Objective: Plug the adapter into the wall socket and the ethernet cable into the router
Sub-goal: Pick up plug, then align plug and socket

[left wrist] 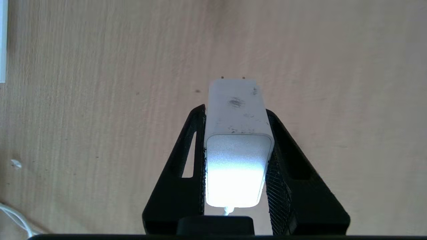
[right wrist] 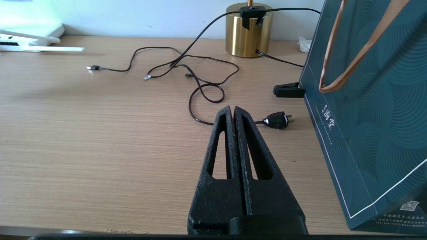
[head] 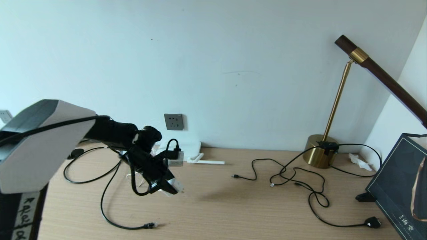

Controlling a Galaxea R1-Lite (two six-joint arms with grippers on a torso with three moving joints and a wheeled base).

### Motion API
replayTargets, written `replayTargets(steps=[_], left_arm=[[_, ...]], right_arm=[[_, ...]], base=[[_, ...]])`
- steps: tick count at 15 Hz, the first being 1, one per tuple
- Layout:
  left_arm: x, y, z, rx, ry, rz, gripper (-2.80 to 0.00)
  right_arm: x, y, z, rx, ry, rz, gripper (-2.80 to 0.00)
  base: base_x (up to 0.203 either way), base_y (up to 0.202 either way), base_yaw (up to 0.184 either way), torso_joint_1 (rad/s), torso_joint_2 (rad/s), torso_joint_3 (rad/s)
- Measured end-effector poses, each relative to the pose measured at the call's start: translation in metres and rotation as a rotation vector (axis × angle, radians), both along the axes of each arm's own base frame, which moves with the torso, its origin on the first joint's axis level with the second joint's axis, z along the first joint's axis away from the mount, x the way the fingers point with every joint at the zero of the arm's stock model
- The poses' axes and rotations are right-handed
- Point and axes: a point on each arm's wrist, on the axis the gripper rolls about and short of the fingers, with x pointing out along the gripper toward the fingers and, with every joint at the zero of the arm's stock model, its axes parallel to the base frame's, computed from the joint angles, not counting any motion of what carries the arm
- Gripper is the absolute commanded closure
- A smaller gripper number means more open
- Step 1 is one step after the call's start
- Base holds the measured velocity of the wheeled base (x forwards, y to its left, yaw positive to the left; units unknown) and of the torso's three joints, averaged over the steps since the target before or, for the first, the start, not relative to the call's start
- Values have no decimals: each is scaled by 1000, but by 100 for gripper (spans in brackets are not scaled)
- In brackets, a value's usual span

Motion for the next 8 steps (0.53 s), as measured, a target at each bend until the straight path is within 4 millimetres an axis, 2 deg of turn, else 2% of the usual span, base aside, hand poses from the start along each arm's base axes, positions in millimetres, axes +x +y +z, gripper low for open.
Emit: replayTargets(steps=[5,8], left_arm=[[-76,42,43,-161,46,70,0],[-119,72,62,-240,38,158,0]], right_arm=[[0,0,0,-1,0,0,0],[0,0,0,1,-1,0,0]], base=[[0,0,0,0,0,0],[0,0,0,0,0,0]])
